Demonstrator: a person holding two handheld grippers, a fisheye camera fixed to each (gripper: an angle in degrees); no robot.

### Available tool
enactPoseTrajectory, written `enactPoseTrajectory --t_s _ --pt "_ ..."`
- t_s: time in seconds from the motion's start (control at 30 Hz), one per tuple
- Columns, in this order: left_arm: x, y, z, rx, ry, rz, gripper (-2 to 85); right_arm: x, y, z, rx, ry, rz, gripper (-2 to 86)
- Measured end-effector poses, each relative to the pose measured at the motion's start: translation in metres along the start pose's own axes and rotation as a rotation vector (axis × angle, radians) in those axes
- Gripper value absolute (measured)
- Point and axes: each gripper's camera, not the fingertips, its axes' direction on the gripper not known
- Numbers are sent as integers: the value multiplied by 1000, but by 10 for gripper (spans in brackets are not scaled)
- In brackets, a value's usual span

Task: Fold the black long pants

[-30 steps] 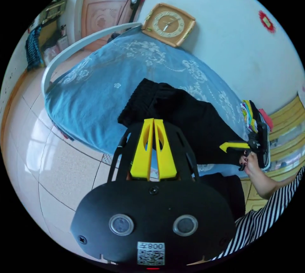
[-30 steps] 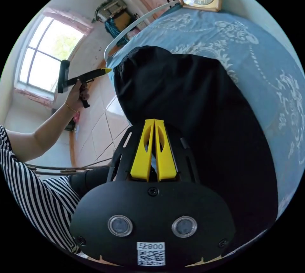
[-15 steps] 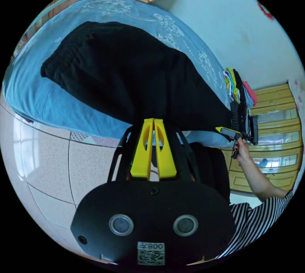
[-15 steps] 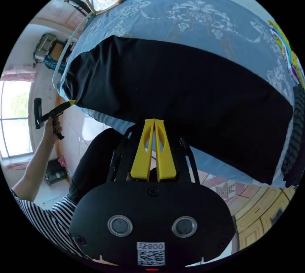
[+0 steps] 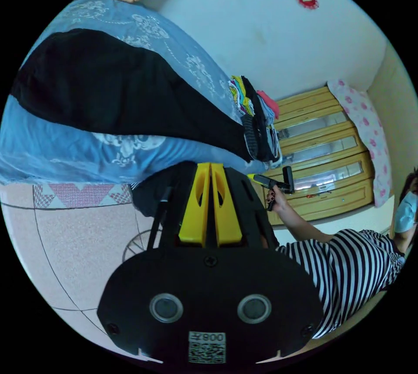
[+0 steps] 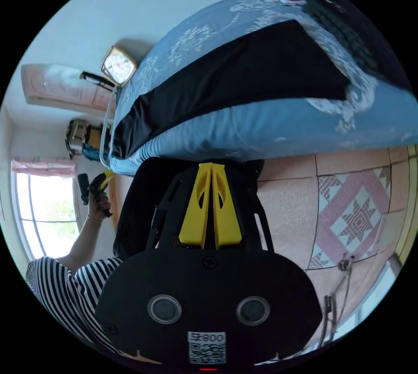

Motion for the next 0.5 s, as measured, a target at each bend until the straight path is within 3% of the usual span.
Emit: enactPoseTrajectory --t_s 0.27,0.5 --pt "64 -55 152 -229 30 218 24 145 63 -70 299 -234 254 31" --pt "115 -130 322 -435 4 355 63 232 60 -88 420 -286 399 82"
